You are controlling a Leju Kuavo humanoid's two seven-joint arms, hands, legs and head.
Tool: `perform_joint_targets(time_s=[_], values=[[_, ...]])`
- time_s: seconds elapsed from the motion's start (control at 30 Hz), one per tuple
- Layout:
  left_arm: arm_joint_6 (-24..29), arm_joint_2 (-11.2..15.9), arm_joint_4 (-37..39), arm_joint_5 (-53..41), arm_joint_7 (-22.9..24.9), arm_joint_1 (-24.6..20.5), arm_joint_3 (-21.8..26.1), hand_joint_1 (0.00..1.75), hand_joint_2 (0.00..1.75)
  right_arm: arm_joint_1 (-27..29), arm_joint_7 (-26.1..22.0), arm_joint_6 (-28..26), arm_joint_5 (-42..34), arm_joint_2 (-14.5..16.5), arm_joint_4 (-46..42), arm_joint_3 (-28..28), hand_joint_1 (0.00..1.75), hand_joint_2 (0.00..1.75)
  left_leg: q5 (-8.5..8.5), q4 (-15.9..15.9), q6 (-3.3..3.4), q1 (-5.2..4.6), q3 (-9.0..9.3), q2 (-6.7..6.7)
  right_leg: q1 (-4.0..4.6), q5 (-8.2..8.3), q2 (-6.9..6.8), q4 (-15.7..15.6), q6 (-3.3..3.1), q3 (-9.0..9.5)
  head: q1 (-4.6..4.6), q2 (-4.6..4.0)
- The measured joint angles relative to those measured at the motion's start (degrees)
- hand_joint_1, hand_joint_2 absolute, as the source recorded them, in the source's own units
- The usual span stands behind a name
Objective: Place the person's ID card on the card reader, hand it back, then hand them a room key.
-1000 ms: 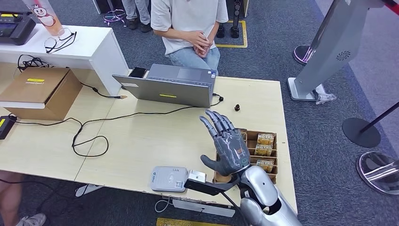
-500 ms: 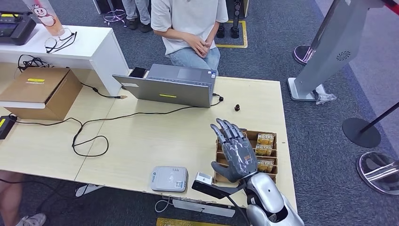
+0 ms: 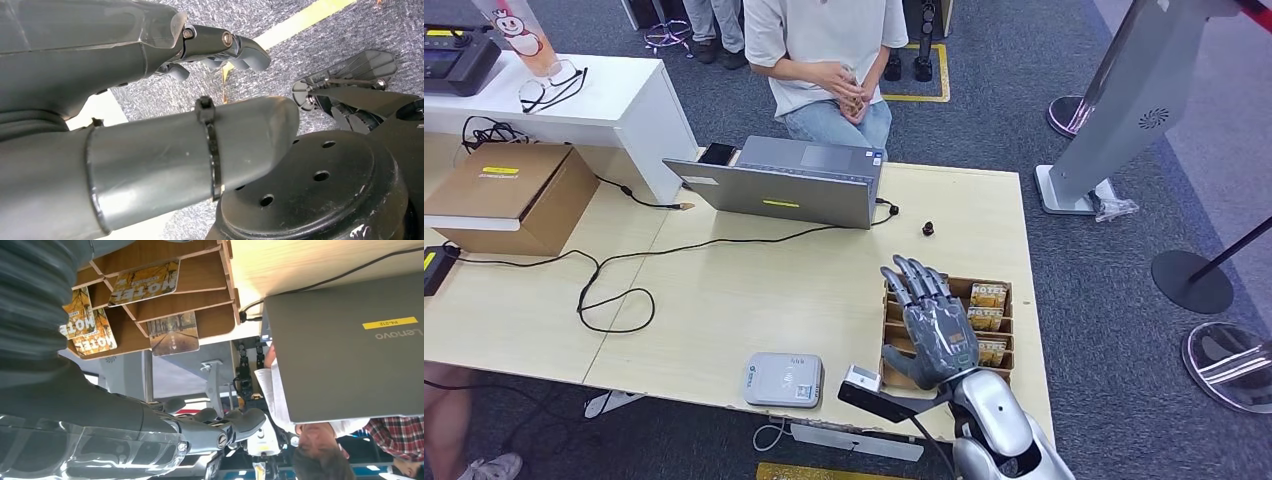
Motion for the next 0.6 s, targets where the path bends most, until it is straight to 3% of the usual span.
perform_joint_targets(time_s=[0.6], values=[[-0.7, -1.0, -1.3, -3.1, -1.4, -0.2, 2.6, 0.00, 0.00, 1.5, 3.4, 2.0, 7.4, -0.1, -1.6, -1.7, 0.00, 1.75, 0.00, 0.0, 0.00, 0.00, 0.01, 0.00, 0.00, 0.00, 0.00, 0.0, 0.00, 0.00, 0.00, 0.00]])
